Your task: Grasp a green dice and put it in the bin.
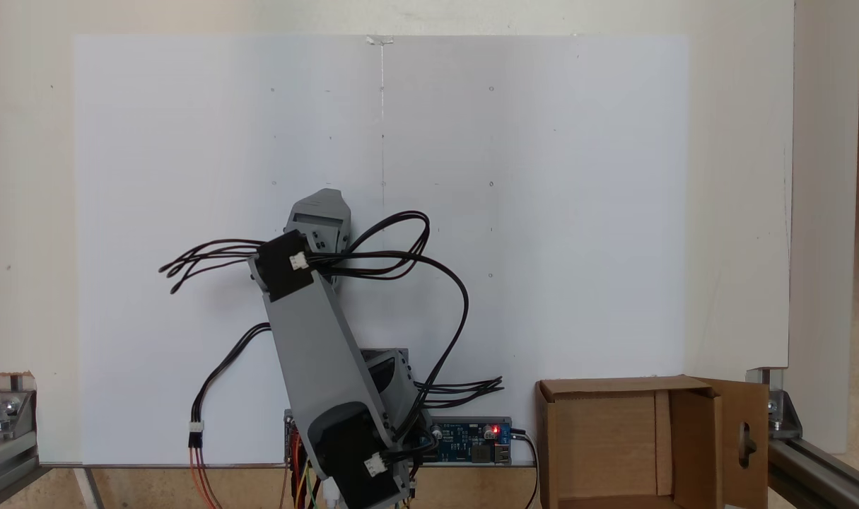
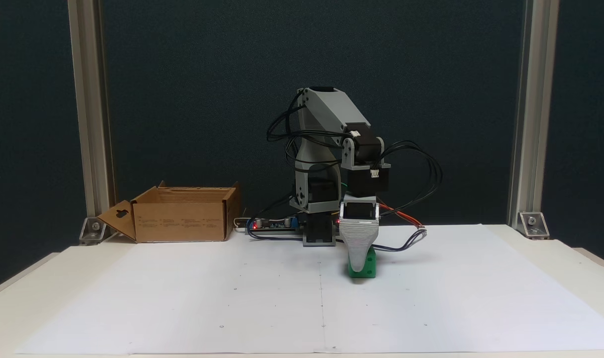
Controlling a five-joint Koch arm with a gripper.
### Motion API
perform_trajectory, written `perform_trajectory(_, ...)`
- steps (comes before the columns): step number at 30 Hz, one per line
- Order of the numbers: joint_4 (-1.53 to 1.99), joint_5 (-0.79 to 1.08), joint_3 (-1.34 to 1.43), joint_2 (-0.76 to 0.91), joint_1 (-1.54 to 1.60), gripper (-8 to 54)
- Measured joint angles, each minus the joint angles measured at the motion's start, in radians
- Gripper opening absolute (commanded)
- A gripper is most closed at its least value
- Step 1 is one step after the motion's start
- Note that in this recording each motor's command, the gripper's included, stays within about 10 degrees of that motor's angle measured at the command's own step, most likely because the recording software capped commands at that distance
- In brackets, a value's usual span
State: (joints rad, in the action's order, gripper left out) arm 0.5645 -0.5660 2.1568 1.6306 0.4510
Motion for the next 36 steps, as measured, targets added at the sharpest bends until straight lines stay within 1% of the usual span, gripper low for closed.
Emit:
perform_trajectory(6, -0.012, 0.000, -0.002, -0.018, 0.006, 41.3)
perform_trajectory(10, -0.031, 0.000, -0.002, -0.041, 0.006, 38.9)
perform_trajectory(31, -0.049, 0.000, -0.005, -0.083, -0.031, 38.8)
perform_trajectory(32, -0.049, -0.002, -0.005, -0.083, -0.032, 37.2)
perform_trajectory(34, -0.049, -0.002, -0.005, -0.083, -0.035, 29.7)
perform_trajectory(36, -0.049, -0.002, -0.005, -0.084, -0.037, 25.8)
